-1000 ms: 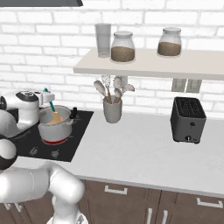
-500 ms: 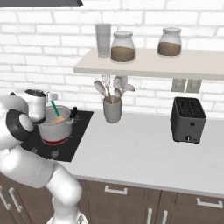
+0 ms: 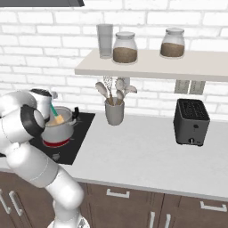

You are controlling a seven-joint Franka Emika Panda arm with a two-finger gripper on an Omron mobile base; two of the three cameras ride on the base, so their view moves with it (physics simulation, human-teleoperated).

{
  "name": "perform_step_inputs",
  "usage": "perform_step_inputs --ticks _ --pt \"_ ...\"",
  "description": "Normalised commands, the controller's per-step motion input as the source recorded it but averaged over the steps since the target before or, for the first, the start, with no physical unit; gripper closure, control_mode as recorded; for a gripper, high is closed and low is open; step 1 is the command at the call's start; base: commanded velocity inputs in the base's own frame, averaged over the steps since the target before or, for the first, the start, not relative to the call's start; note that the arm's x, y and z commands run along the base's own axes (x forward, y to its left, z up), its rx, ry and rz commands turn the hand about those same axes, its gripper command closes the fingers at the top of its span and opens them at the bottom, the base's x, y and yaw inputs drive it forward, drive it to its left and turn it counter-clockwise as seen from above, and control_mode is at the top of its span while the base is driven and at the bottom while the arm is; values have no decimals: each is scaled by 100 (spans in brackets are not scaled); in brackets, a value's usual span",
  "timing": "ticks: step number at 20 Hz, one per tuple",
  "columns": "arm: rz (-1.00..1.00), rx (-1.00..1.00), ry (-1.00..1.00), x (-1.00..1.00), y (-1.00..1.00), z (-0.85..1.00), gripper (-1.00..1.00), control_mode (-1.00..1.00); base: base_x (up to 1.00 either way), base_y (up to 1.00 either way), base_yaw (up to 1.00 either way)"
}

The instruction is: Put the squash and squash in the pot. Retrieve the spatula and lightly stir the vegetables in the pot.

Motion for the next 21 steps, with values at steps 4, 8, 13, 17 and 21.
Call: perform_step_inputs --ticks 4,8,13,17,21 --pt "17 10 -3 -4 0 44 100 -100 0 0 0" --pt "8 11 0 -42 0 50 100 -100 0 0 0" --pt "1 8 0 -69 -4 71 100 -100 0 0 0" --pt "0 2 5 -8 -1 46 100 -100 0 0 0" --pt "0 0 10 29 0 2 100 -100 0 0 0"
